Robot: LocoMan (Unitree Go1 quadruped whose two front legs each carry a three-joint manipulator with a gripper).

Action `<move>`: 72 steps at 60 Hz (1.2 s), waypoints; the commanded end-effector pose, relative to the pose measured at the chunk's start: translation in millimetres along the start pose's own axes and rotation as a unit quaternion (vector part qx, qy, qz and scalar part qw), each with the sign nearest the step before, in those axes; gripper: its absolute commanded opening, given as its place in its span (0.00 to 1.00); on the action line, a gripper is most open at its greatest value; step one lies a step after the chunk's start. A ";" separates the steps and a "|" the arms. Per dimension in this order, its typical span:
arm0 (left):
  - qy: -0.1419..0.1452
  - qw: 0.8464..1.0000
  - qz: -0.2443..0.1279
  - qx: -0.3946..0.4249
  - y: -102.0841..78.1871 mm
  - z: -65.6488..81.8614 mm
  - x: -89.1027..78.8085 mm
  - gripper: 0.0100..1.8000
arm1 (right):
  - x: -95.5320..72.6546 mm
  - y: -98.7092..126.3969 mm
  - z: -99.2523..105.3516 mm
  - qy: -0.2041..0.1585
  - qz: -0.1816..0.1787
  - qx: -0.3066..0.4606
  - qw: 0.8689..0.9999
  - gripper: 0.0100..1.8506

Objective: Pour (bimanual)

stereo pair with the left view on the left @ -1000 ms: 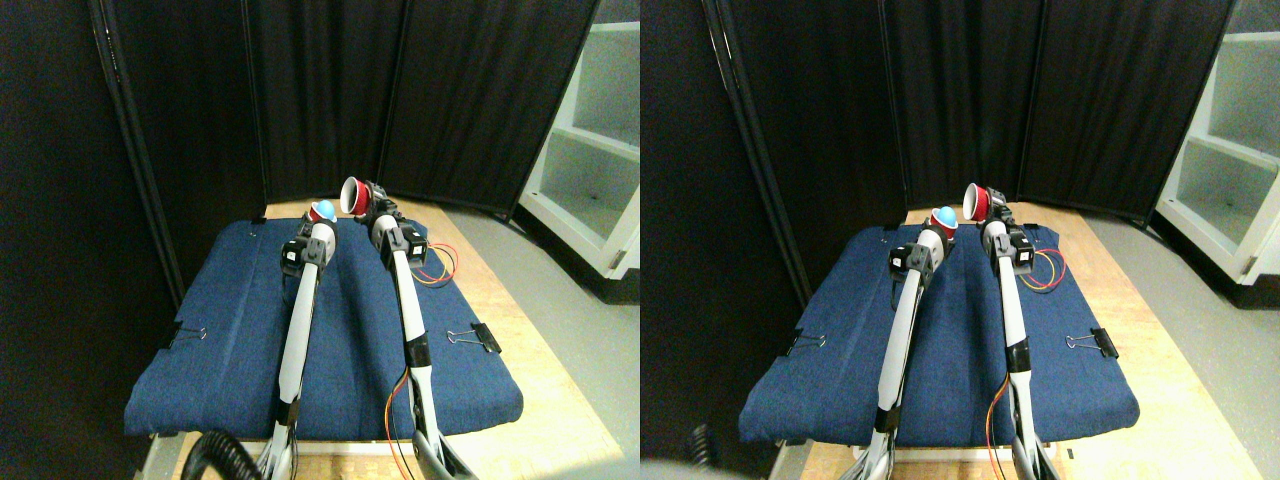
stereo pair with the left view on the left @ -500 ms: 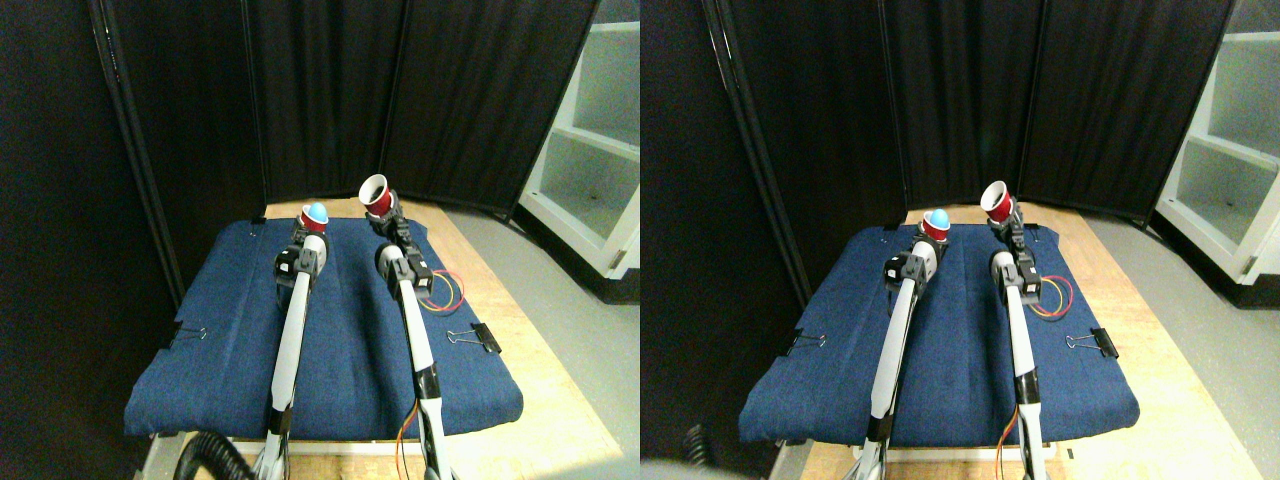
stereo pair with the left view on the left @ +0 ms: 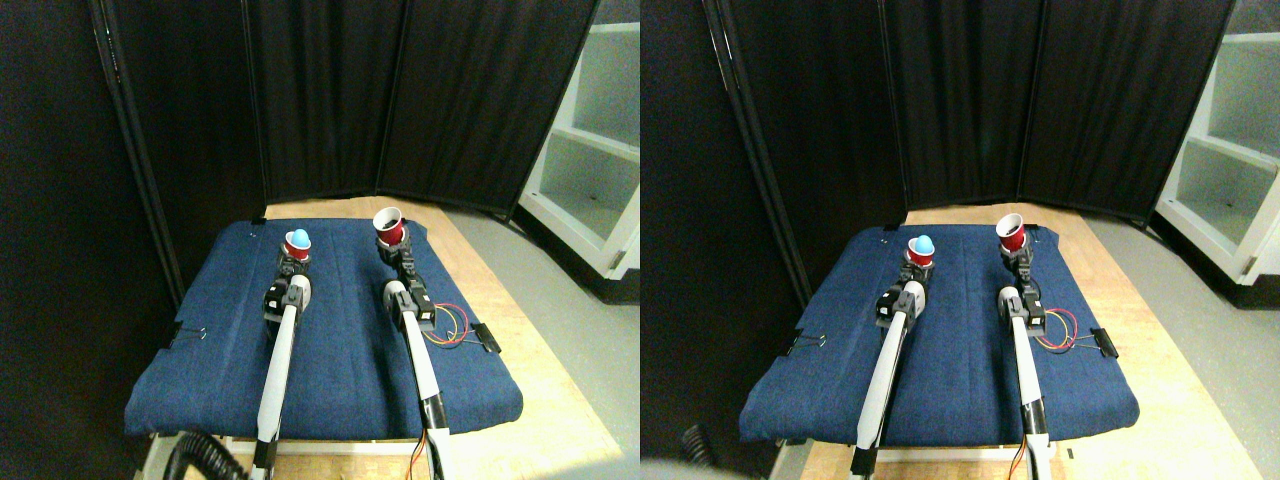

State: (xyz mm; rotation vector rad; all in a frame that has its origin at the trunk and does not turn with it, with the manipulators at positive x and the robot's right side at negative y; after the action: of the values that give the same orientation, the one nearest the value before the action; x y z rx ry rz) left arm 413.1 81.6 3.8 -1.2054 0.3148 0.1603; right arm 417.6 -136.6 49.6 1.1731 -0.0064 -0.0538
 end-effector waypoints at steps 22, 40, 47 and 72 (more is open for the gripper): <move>-0.040 0.999 -0.014 -0.002 32.4 20.3 2.4 0.18 | -1.5 -19.5 -11.3 -0.017 -0.011 0.070 0.997 0.17; -0.057 0.998 -0.013 -0.018 43.3 24.3 3.8 0.18 | -5.2 -35.8 -14.0 -0.024 -0.033 0.074 0.996 0.18; -0.059 0.998 -0.011 -0.017 46.7 24.8 5.1 0.18 | -6.5 -42.5 -14.3 -0.026 -0.036 0.076 0.996 0.18; -0.072 0.997 -0.009 -0.039 58.1 22.0 5.5 0.18 | -8.0 -76.2 -13.5 -0.043 -0.083 0.091 0.991 0.18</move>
State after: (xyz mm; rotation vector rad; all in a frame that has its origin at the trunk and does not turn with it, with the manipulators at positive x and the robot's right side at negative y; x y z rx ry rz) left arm 405.5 121.9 -33.0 -1.2853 0.1679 0.2202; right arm 406.2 -150.5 -20.8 1.3251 0.0206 -0.2173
